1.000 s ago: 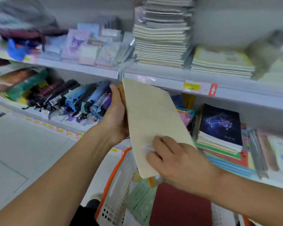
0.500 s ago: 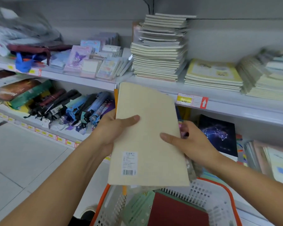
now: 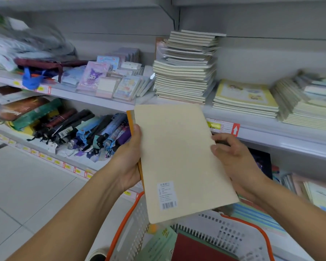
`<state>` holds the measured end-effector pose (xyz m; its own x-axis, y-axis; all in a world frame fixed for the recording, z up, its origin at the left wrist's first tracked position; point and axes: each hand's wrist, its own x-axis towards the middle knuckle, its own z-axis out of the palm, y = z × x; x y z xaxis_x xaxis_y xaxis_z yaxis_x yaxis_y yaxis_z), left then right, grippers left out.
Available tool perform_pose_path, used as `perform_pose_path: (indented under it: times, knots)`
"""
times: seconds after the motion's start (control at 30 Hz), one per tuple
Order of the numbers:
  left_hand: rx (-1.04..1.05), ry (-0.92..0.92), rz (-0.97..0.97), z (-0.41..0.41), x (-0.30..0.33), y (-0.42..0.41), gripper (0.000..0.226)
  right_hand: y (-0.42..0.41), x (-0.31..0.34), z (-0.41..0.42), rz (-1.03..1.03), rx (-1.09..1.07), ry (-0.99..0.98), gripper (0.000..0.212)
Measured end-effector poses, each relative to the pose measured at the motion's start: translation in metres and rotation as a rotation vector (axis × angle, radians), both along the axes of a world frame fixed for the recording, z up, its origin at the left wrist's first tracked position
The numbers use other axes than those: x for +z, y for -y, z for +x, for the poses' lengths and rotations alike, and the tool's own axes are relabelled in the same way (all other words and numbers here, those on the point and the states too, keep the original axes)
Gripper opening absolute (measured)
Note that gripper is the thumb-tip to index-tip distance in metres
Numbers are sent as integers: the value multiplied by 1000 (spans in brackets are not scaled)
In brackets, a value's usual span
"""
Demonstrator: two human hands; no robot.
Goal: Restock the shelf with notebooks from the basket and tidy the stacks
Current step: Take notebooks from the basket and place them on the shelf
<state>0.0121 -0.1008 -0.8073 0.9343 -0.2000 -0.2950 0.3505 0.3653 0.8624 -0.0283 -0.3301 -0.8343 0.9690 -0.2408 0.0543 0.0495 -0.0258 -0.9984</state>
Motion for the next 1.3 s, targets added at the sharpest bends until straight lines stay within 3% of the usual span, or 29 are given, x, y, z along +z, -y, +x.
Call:
perform_pose_path:
  times: [0.1, 0.4, 0.47, 0.57, 0.67, 0.73, 0.83, 0.9, 0.97, 1.03, 1.1, 1.17, 1.23, 1.3]
  knots:
    - [23, -12, -1, 2, 0, -1, 48, 0, -2, -1, 90, 130, -74, 39]
    - [95, -26, -20, 11, 1, -3, 55, 2, 18, 9, -40, -59, 19, 20]
    - [185, 3, -54, 15, 6, -8, 51, 12, 32, 10, -172, -175, 29, 16]
    - [326, 129, 26, 18, 14, -17, 47, 16, 74, -4, -521, -355, 267, 19]
    - [373, 273, 135, 14, 16, -17, 47, -10, 100, -42, -949, -455, 536, 32]
    - [352, 307, 118, 4, 18, -9, 49, -38, 96, -62, -1269, -534, 587, 49]
    - [181, 305, -26, -19, 18, 16, 58, -64, 61, -64, -1550, -337, 517, 79]
    - [25, 293, -90, -34, 17, 30, 72, -69, 37, -55, -1634, -231, 472, 85]
    - [-61, 332, -49, -38, 9, 39, 70, -68, 19, -49, -1623, -191, 419, 86]
    - [-35, 440, 49, -36, -3, 44, 35, -69, 4, -46, -1605, -146, 384, 81]
    - [50, 478, 137, -34, -10, 45, 20, -65, -8, -44, -1561, -41, 420, 65]
    - [104, 479, 158, -31, -12, 41, 21, -56, -7, -42, -1347, 148, 392, 48]
    - [190, 500, 187, -26, -9, 34, 20, -43, 2, -36, -1035, 248, 301, 45]
    - [276, 552, 199, -19, -5, 26, 17, -28, 10, -27, -787, 75, 277, 55]
